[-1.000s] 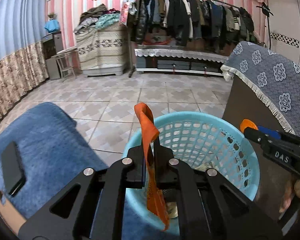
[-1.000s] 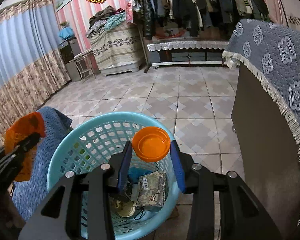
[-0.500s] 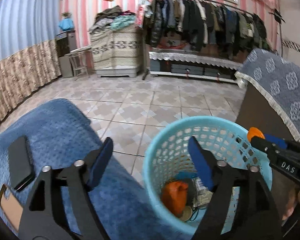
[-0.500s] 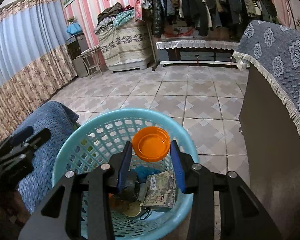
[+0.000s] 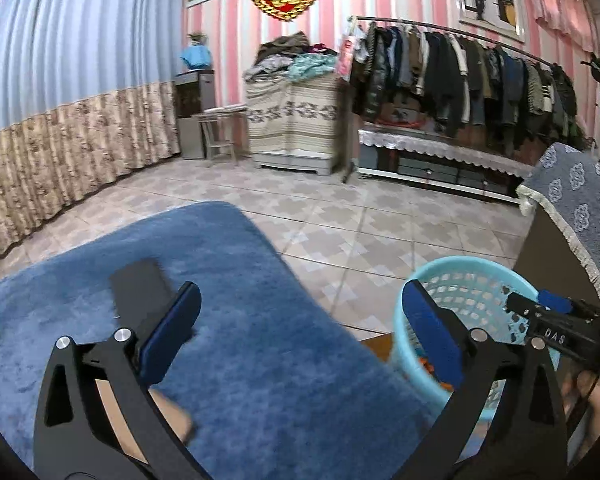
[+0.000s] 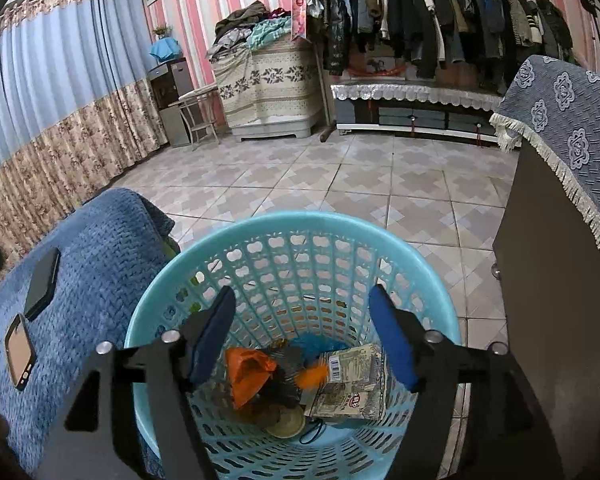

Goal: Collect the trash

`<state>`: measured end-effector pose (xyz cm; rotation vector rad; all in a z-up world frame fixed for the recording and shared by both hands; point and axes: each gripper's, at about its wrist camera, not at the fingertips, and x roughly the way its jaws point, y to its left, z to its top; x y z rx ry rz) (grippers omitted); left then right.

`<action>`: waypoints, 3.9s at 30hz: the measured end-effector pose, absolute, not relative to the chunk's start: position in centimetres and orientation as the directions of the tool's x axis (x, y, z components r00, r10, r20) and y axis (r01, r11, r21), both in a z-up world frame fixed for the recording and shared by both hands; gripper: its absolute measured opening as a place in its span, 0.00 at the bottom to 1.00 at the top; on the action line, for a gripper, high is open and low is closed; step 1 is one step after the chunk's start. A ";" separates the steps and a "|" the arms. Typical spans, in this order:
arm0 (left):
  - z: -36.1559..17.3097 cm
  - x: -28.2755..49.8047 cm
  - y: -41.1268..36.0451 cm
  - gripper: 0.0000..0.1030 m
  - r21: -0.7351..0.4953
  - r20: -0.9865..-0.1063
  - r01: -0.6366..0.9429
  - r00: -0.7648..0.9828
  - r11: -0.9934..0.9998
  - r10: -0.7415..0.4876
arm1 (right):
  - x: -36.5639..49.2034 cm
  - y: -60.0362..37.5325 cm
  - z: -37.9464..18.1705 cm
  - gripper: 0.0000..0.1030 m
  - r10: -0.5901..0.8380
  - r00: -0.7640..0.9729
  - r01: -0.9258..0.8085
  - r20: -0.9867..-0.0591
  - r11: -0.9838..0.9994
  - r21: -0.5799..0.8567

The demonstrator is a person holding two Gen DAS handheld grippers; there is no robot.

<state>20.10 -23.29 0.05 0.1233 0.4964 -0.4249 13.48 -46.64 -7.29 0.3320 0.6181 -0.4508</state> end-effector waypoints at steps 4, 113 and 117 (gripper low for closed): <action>1.5 19.0 -19.8 0.95 0.005 -0.456 0.371 0.827 0.929 -0.328 | 12.8 -46.3 -6.6 0.81 -0.328 0.727 0.508 -0.603 0.848 0.151; -0.8 1.8 -0.1 0.95 0.012 -0.364 0.061 0.930 0.998 -0.052 | 3.7 -20.2 -2.5 0.96 -0.057 0.926 0.067 -0.374 0.998 0.013; -0.8 1.8 -0.1 0.95 0.014 -0.360 0.059 0.931 0.998 -0.050 | 3.7 -20.2 -2.6 0.96 -0.057 0.925 0.067 -0.374 0.998 0.013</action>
